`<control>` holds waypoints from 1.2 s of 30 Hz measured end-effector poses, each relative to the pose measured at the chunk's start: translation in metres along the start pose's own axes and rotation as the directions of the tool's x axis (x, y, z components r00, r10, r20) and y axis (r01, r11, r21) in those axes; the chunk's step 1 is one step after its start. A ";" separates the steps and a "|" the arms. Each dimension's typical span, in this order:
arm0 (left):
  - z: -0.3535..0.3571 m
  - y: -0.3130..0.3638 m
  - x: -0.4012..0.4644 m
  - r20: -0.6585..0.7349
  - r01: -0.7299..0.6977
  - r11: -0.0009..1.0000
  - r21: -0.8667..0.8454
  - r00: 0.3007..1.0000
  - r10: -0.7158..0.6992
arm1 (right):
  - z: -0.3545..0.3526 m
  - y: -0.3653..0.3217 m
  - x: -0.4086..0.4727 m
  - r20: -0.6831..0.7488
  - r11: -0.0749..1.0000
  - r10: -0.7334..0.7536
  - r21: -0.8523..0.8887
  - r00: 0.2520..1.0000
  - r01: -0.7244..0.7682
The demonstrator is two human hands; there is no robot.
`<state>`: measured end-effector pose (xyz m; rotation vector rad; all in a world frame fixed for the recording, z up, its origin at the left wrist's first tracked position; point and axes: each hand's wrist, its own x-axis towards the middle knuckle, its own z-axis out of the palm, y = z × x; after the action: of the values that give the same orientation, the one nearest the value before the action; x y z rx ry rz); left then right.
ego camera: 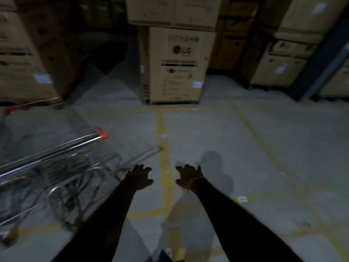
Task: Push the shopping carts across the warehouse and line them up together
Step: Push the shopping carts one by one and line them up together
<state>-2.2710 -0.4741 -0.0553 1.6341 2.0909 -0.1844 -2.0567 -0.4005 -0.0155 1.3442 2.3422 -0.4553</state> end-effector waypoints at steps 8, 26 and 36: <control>0.023 0.267 0.007 0.113 -0.364 0.930 0.059 0.928 0.356 | 0.040 0.223 -0.121 -0.015 0.925 0.317 0.225 0.948 -0.306; 0.097 0.662 0.034 0.373 -0.811 0.549 0.202 0.582 0.723 | 0.130 0.515 -0.281 0.169 0.518 0.741 0.473 0.650 -0.713; 0.104 0.857 0.107 0.472 -0.911 0.333 0.243 0.411 0.780 | 0.109 0.680 -0.290 0.201 0.319 0.850 0.542 0.488 -0.778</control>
<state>-1.4522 -0.1815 -0.0381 2.6136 0.7103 -0.5450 -1.3120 -0.3368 -0.0221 2.6782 1.2200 -0.7648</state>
